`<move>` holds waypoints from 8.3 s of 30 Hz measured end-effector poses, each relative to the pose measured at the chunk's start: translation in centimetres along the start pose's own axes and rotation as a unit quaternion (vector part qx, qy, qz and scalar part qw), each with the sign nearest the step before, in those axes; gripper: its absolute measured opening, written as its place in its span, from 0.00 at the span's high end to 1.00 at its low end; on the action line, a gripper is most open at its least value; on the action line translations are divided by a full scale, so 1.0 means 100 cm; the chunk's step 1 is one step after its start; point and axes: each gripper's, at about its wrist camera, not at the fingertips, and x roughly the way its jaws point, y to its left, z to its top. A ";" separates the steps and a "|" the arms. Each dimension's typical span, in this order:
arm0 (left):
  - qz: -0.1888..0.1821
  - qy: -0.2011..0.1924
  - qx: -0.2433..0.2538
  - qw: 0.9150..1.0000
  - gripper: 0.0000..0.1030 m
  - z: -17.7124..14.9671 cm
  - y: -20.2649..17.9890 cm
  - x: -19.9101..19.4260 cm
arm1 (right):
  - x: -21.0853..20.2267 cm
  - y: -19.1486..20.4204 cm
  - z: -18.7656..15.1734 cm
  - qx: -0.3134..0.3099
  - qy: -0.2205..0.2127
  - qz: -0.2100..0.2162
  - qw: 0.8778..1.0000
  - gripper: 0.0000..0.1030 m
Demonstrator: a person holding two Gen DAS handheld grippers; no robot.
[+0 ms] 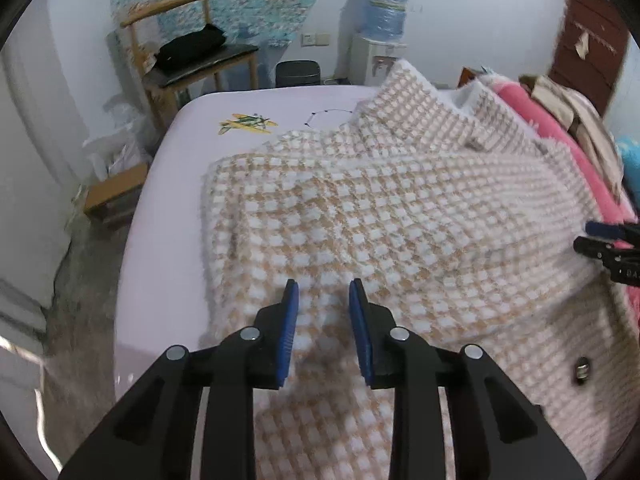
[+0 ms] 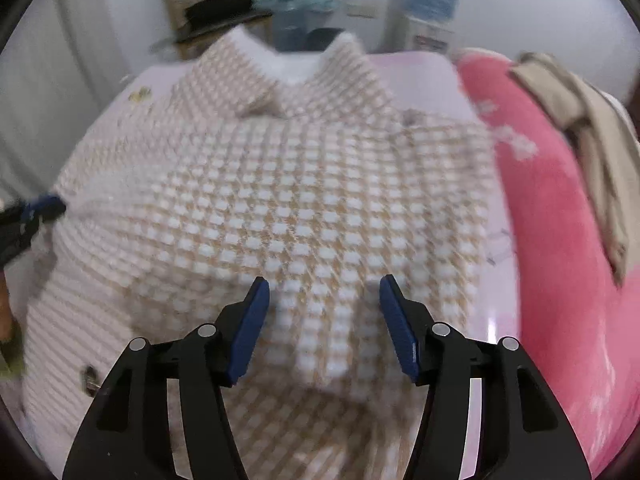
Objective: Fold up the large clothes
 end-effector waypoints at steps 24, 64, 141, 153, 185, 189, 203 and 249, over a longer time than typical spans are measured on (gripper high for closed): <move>0.043 0.044 0.039 0.997 0.12 -0.210 -0.057 -0.096 | -0.078 0.058 -0.226 0.054 0.029 0.000 0.998 0.17; 0.019 0.026 -0.015 0.999 0.05 -0.222 -0.037 -0.092 | -0.101 0.059 -0.282 0.051 0.001 0.006 0.999 0.08; -0.164 0.034 -0.130 0.977 0.65 -0.311 -0.003 -0.159 | -0.140 -0.024 -0.342 0.227 -0.002 0.120 0.966 0.60; -0.104 -0.014 -0.090 0.990 0.93 -0.301 -0.011 -0.174 | -0.148 -0.007 -0.329 0.223 -0.033 0.110 0.968 0.93; -0.084 -0.093 -0.065 0.990 0.94 -0.312 0.011 -0.274 | -0.237 -0.009 -0.370 0.268 -0.101 0.187 0.940 0.93; -0.087 -0.105 -0.064 0.989 0.94 -0.288 0.008 -0.266 | -0.229 -0.015 -0.344 0.263 -0.113 0.184 0.940 0.93; -0.086 -0.092 -0.084 0.988 0.92 -0.216 0.027 -0.204 | -0.181 -0.028 -0.261 0.259 -0.109 0.181 0.942 0.91; -0.075 -0.020 -0.131 0.988 0.53 -0.266 0.038 -0.156 | -0.198 -0.021 -0.328 0.224 -0.071 0.088 0.968 0.45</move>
